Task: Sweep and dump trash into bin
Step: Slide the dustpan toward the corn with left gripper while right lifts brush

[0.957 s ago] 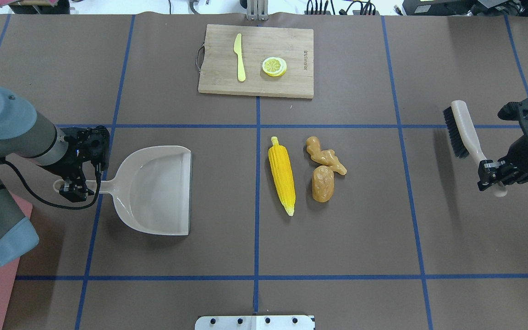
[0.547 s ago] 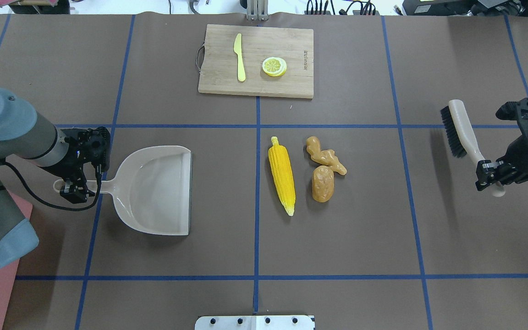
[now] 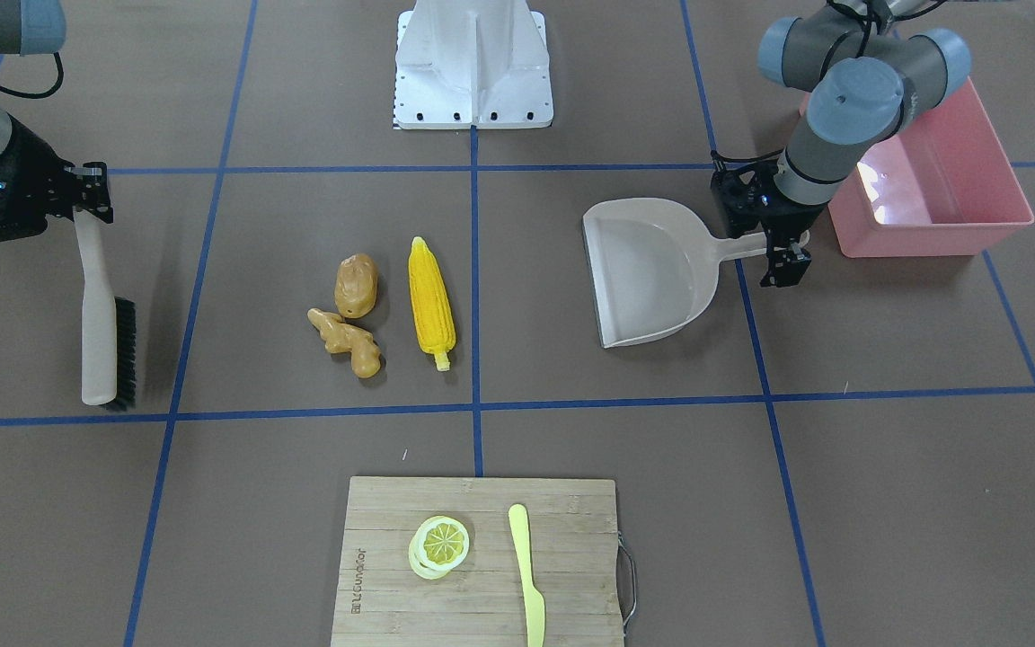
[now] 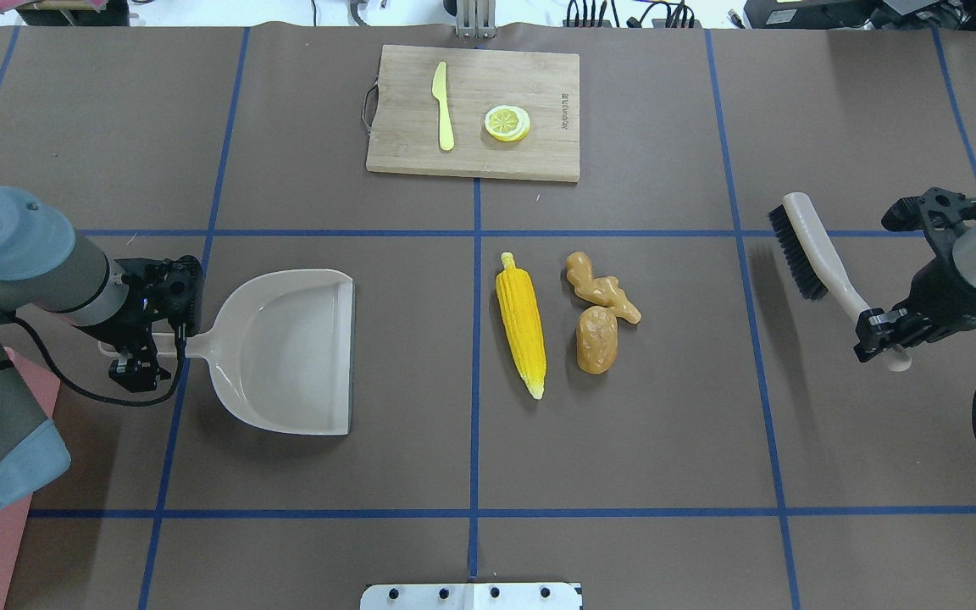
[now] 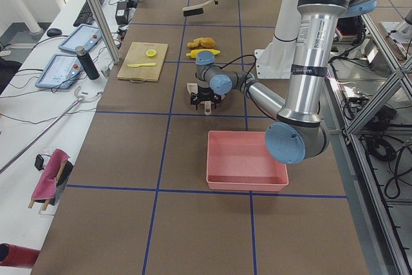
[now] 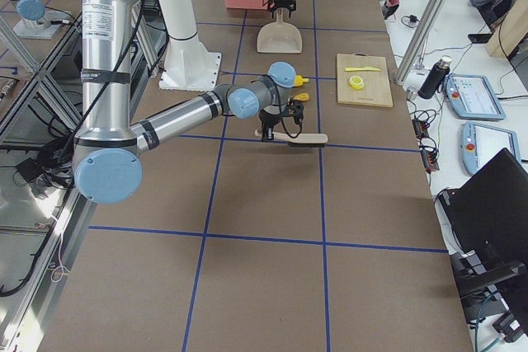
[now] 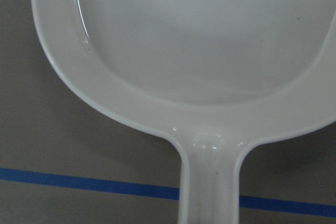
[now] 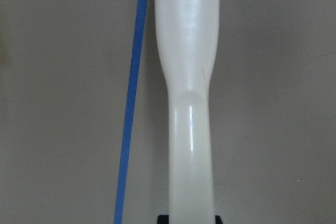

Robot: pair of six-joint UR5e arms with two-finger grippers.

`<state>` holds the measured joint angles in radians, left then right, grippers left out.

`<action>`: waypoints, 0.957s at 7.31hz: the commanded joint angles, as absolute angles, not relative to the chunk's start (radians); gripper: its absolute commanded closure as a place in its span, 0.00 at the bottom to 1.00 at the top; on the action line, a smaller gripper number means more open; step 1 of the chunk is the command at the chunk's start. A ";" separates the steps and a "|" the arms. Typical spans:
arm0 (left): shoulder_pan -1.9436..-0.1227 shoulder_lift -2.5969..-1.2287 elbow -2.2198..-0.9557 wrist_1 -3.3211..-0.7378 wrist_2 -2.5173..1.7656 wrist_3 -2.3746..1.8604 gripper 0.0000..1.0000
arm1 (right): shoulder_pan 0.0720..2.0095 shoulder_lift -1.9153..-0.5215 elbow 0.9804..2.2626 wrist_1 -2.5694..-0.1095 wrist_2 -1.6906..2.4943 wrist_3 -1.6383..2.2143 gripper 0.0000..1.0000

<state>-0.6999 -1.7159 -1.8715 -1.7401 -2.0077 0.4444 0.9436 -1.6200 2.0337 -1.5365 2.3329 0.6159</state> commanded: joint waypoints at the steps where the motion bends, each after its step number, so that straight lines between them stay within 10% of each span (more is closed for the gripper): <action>1: -0.701 -1.713 -1.867 -1.753 -2.009 0.457 0.36 | 0.995 -1.611 2.034 -1.534 2.364 0.635 1.00; 2: -0.701 -1.700 -1.862 -1.778 -2.013 0.450 0.78 | 0.994 -1.611 2.025 -1.531 2.361 0.621 1.00; 3: -0.703 -1.688 -1.874 -1.778 -2.014 0.449 1.00 | 1.021 -1.611 2.039 -1.528 2.376 0.603 1.00; 7: -0.719 -1.730 -1.965 -1.615 -2.043 0.457 1.00 | 1.081 -1.525 2.025 -1.528 2.459 0.650 1.00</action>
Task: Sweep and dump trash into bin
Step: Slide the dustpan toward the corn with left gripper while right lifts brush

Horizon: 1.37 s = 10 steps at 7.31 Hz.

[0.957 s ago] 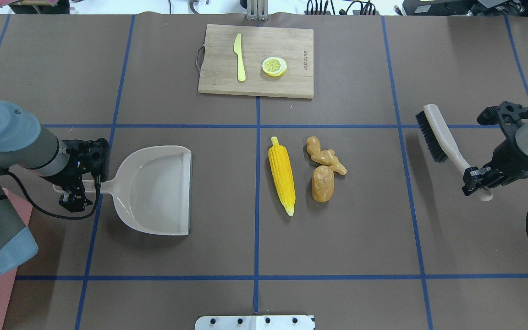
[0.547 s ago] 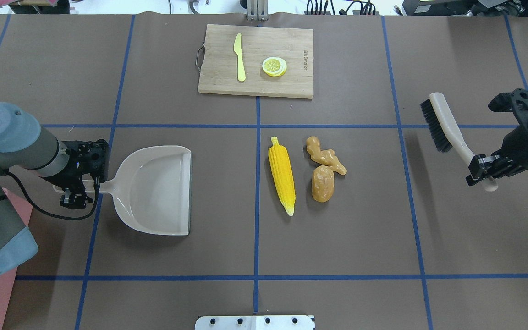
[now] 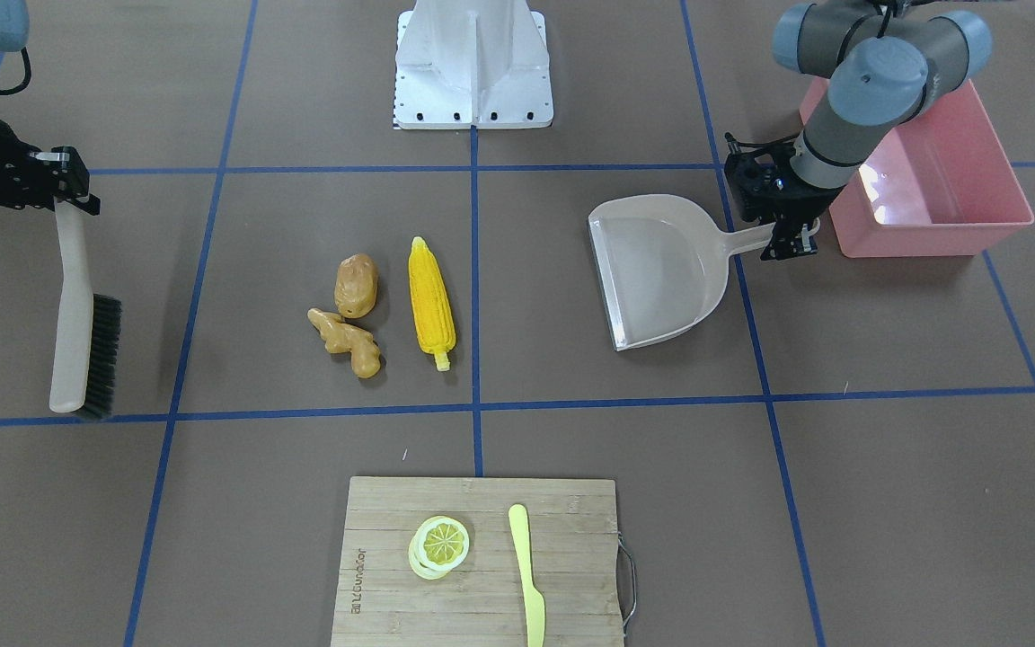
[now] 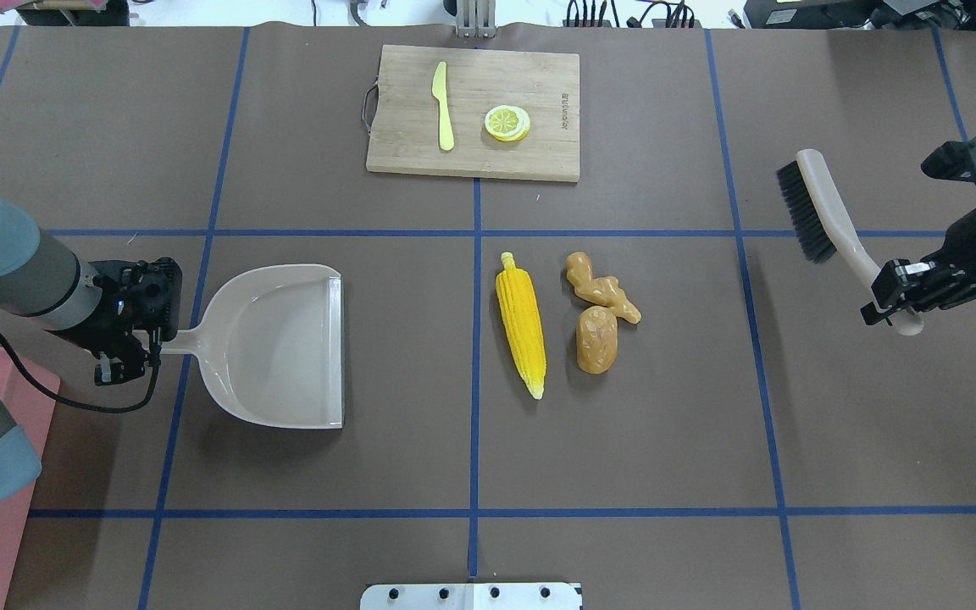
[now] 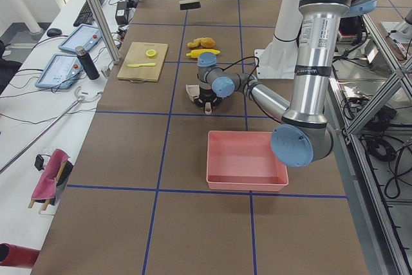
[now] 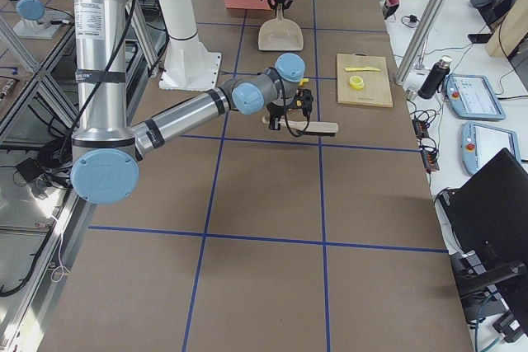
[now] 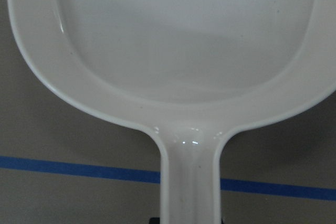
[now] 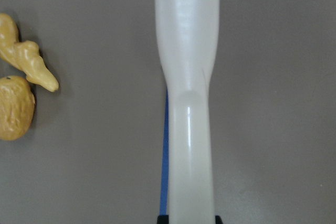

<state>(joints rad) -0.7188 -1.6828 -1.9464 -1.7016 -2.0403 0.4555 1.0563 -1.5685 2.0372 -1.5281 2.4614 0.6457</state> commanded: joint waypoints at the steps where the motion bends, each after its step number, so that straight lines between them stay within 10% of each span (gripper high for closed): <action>1: -0.716 -1.841 -1.948 -1.514 -2.040 0.457 1.00 | 1.091 -1.517 2.017 -1.525 2.465 0.638 1.00; 10: -0.608 -2.167 -1.710 -1.493 -2.033 0.370 1.00 | 0.874 -1.617 1.939 -0.997 2.530 1.050 1.00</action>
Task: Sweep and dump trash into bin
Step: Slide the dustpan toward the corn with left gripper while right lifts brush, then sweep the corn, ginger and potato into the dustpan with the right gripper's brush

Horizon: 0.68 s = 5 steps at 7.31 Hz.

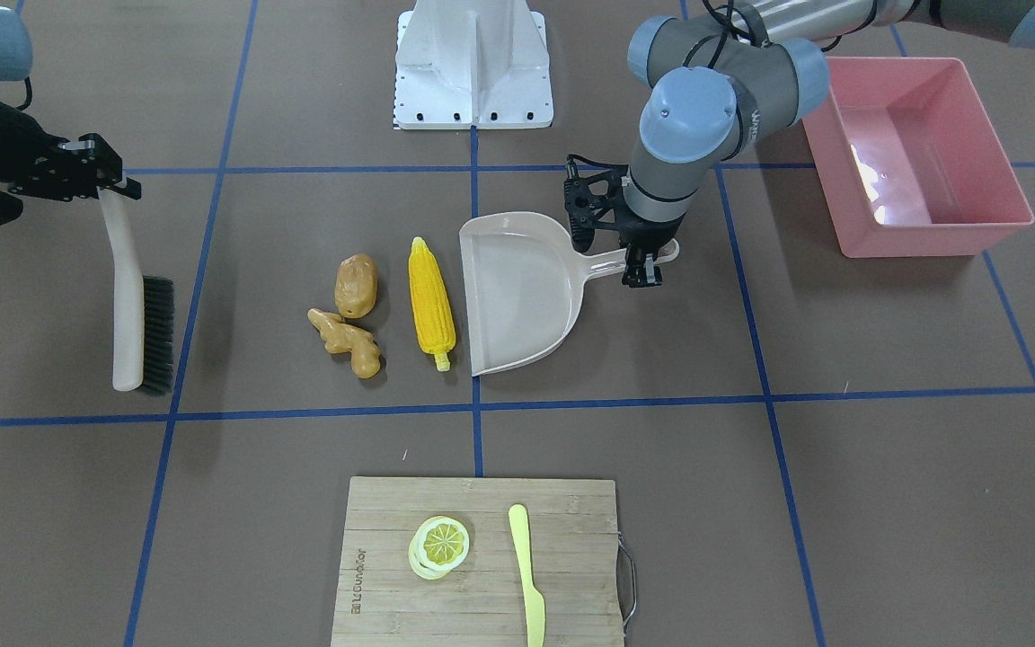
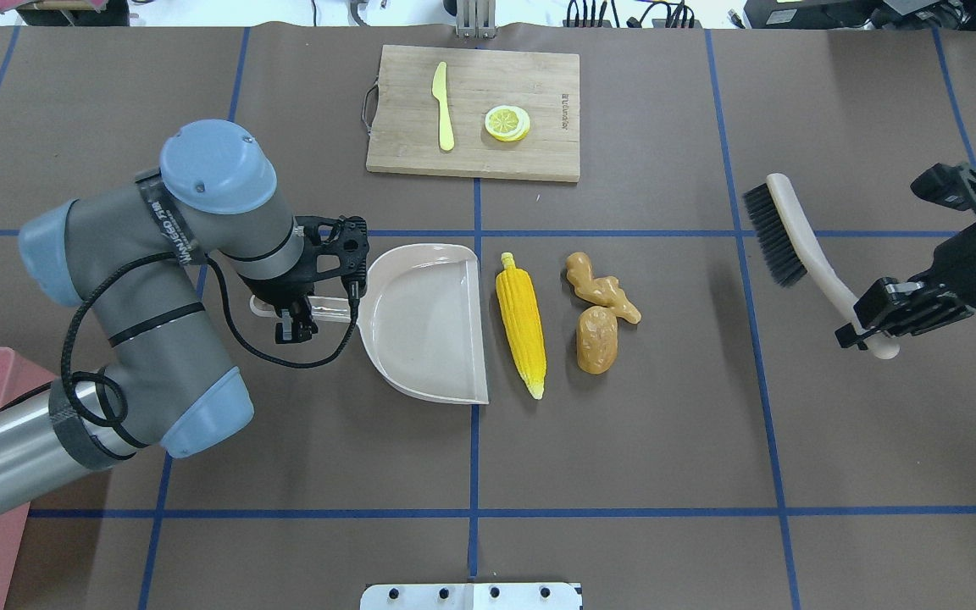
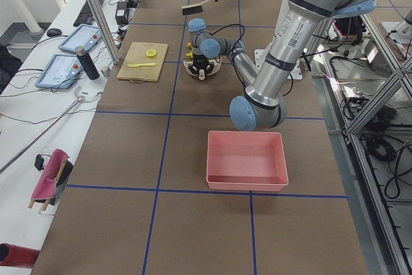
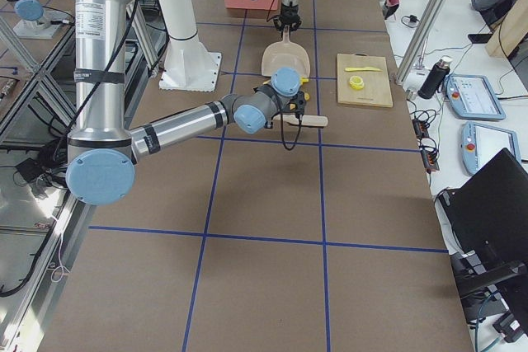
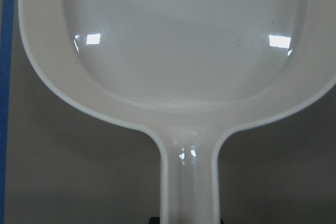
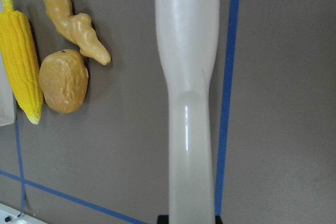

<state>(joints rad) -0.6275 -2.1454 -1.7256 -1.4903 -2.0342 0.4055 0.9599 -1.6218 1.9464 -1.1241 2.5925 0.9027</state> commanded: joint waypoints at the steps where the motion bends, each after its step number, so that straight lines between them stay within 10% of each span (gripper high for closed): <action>1: -0.607 -2.164 -1.710 -1.497 -2.033 0.379 1.00 | 0.826 -1.599 1.928 -0.942 2.514 1.119 1.00; 5: -0.621 -2.141 -1.718 -1.534 -2.042 0.373 1.00 | 0.710 -1.517 1.867 -0.922 2.407 1.172 1.00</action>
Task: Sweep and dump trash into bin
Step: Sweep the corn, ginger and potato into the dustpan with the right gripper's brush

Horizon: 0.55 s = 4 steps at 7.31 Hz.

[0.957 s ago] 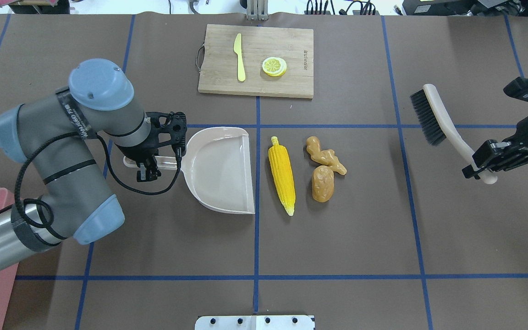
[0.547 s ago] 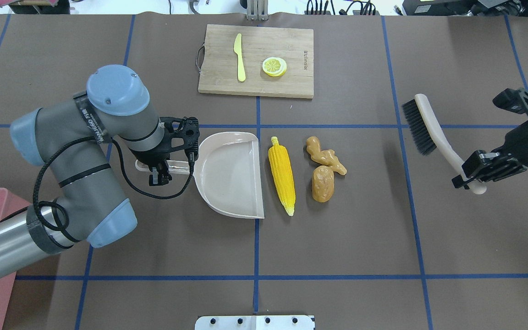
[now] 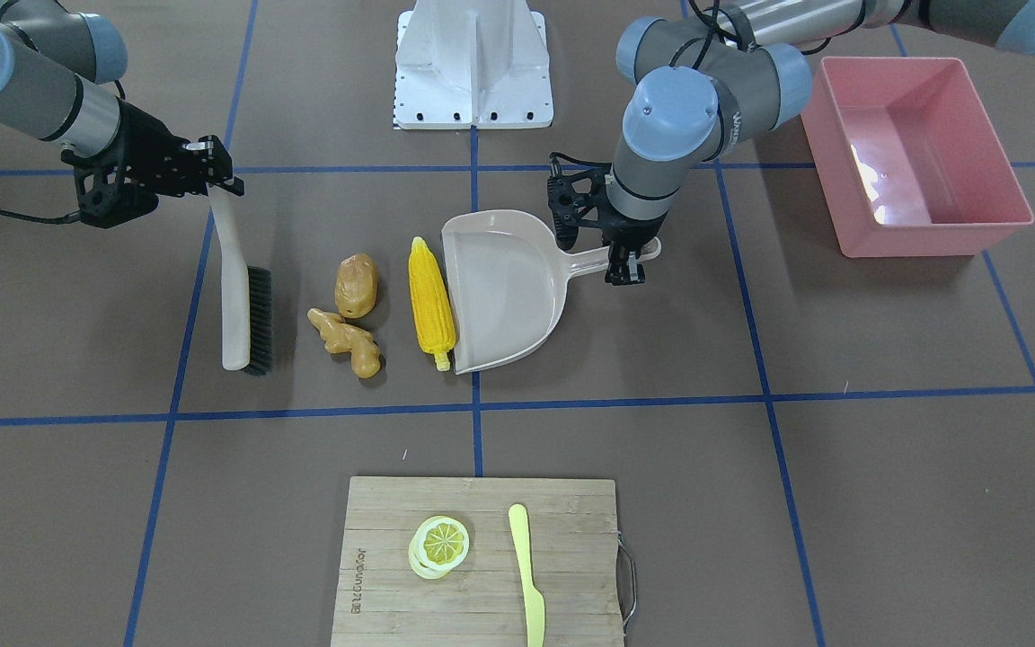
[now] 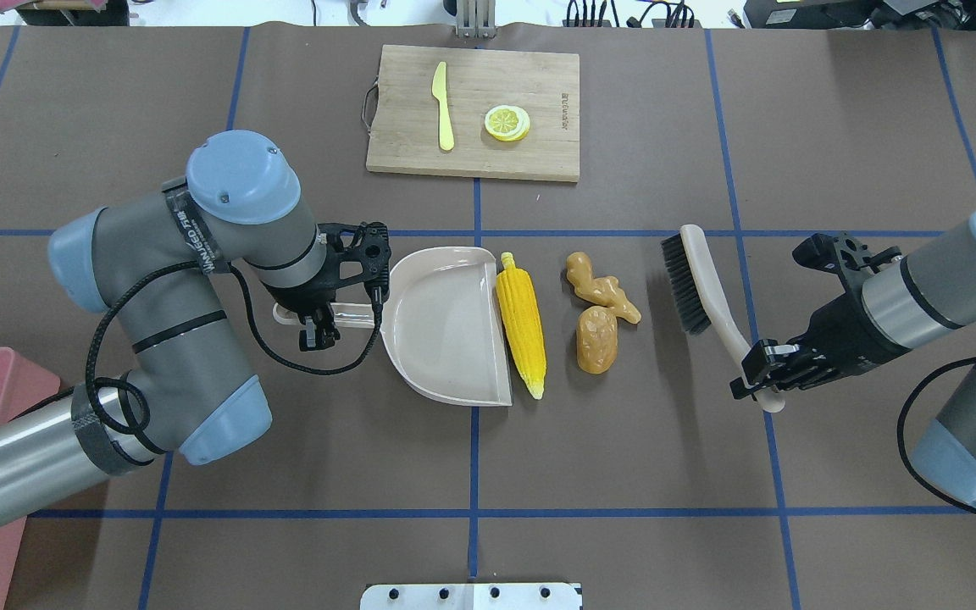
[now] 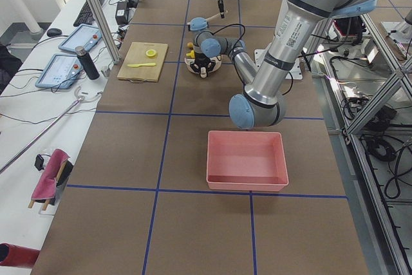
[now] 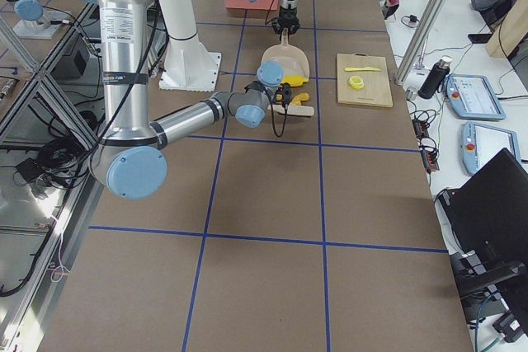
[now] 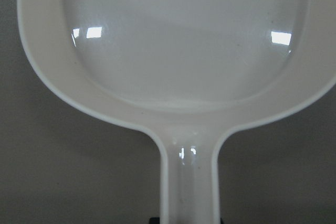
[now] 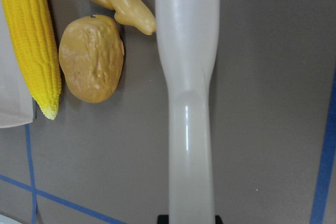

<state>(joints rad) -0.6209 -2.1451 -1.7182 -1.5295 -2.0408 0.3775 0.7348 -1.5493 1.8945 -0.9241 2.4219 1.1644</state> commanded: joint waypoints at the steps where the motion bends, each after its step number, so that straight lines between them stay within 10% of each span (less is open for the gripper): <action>1: -0.620 -2.140 -1.712 -1.537 -2.040 0.373 1.00 | 0.700 -1.499 1.846 -0.922 2.407 1.172 1.00; 4: -0.614 -2.141 -1.706 -1.537 -2.037 0.371 1.00 | 0.658 -1.470 1.839 -0.922 2.407 1.181 1.00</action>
